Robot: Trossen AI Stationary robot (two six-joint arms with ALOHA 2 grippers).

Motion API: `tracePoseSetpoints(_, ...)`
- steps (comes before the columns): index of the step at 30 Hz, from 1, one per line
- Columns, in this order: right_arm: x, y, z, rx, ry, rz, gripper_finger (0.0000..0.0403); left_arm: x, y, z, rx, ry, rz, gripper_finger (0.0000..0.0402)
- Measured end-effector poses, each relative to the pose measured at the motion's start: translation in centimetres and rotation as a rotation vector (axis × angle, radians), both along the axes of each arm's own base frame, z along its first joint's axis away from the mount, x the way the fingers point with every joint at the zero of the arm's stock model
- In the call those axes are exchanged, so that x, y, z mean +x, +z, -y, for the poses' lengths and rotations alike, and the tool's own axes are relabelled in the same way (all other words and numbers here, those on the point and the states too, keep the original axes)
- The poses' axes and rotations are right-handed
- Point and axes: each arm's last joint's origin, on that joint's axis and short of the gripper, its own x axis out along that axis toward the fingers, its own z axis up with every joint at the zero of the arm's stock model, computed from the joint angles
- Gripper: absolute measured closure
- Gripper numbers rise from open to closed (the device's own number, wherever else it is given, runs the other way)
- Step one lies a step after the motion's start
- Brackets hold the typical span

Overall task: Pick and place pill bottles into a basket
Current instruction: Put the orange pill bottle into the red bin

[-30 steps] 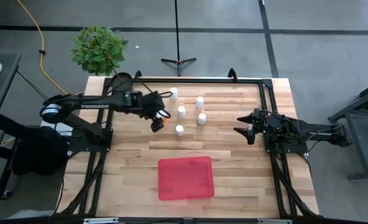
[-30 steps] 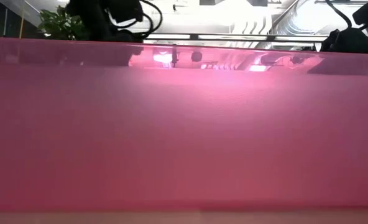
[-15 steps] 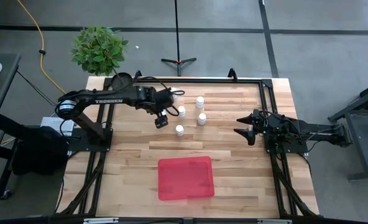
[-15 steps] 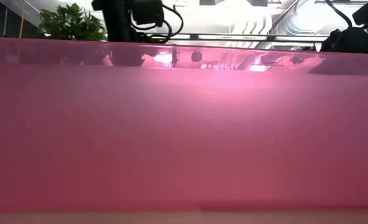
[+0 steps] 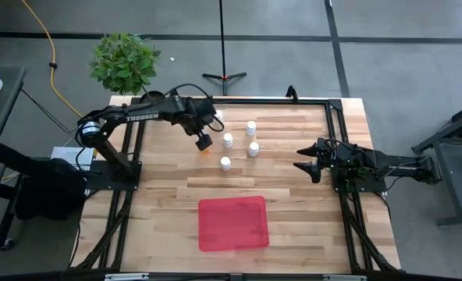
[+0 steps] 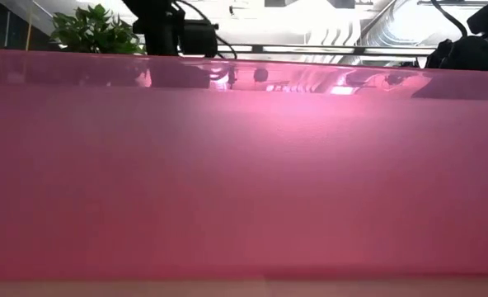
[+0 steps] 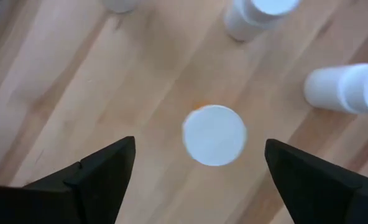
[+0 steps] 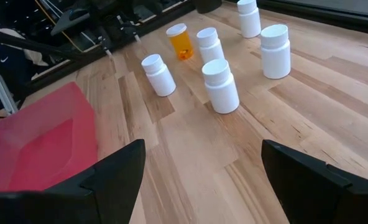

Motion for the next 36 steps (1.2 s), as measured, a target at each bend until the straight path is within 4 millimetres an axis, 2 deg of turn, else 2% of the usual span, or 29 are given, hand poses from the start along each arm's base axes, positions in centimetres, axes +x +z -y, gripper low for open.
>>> tracePoseSetpoints(5, 0.0, 0.0, 0.0, 0.001, 0.000, -0.003, 0.0091, -0.7, -0.3, -1.2, -0.100, 0.073, 0.019, 0.0005)
tracePoseSetpoints(13, 0.0, 0.0, 0.0, 0.008, -0.003, -0.002, 0.0091, 0.0, -2.5, -1.0, -0.156, 0.083, -0.086, 0.0002)
tracePoseSetpoints(26, 0.0, 0.0, 0.0, 0.026, -0.010, 0.000, 0.0091, 1.9, -3.9, -0.9, -0.152, 0.079, -0.028, 0.0002)
tracePoseSetpoints(36, 0.0, -0.1, 0.0, 0.025, -0.009, -0.002, 0.0091, 2.3, -5.2, -1.2, -0.142, 0.087, -0.061, 0.0002)
